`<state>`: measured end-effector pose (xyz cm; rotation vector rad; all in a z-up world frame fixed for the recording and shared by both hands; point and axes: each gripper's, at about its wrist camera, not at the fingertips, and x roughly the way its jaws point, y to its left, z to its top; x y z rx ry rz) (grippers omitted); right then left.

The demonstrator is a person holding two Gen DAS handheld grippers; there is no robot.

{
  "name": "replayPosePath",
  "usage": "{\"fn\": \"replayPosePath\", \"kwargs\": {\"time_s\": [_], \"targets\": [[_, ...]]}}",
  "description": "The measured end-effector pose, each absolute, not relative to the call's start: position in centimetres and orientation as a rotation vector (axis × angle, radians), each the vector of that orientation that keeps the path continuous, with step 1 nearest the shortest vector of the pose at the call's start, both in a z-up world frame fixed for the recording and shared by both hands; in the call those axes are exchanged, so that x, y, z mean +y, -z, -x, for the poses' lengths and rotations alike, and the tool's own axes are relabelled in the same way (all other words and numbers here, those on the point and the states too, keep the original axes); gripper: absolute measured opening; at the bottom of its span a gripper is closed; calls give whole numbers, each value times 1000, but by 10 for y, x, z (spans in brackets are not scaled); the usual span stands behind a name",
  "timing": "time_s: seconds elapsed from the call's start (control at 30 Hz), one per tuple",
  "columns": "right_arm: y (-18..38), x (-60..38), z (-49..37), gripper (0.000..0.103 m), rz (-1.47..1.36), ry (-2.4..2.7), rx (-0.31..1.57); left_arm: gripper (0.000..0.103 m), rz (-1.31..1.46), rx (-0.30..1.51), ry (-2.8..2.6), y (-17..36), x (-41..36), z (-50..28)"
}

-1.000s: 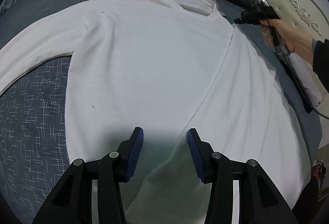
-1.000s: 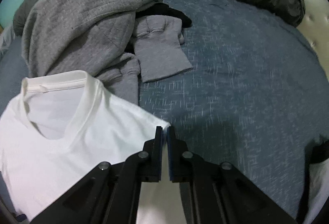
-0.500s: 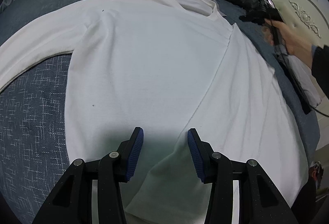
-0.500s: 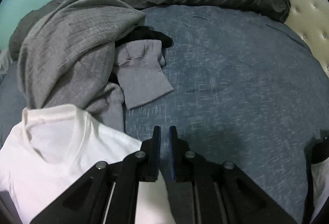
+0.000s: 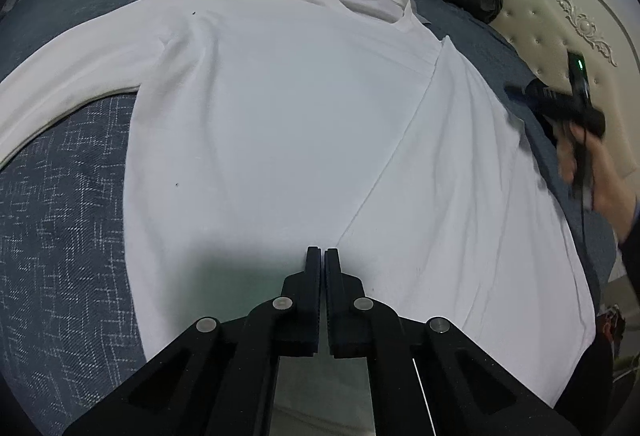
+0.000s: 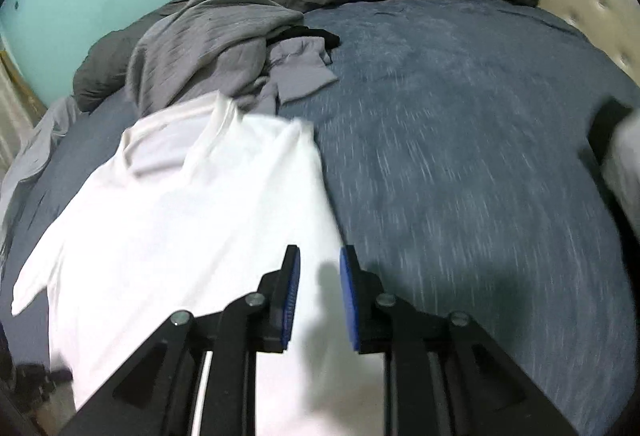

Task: Fold clothes
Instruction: 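Grasp the other sleeve cuff with the left tool and lift it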

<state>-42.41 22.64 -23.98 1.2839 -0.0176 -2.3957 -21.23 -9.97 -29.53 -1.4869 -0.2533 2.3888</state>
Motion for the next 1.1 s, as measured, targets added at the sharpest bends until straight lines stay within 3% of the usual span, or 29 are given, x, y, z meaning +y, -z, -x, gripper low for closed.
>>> {"fn": "replayPosePath", "kwargs": {"time_s": [0.3,0.7,0.77,0.83,0.9,1.1], "targets": [[258,258,391,20,-1372,2519,2,2,1487,-290,-2418,288,-117,198],[214,240,292,20,-1144,2499,-351,4,1470,-390,-2524,274,-156,174],[215,230,276,20,-1144,2449,-415,11,1481,-388,-2553,275,-162,170],[215,218,265,23,-1140,2394,-451,31,1491,-386,-2581,275,-168,166],[218,210,254,31,-1132,2360,-454,38,1493,-406,-2605,274,-176,162],[229,197,237,32,-1155,2284,-443,48,1503,-529,-2701,262,-218,154]]}}
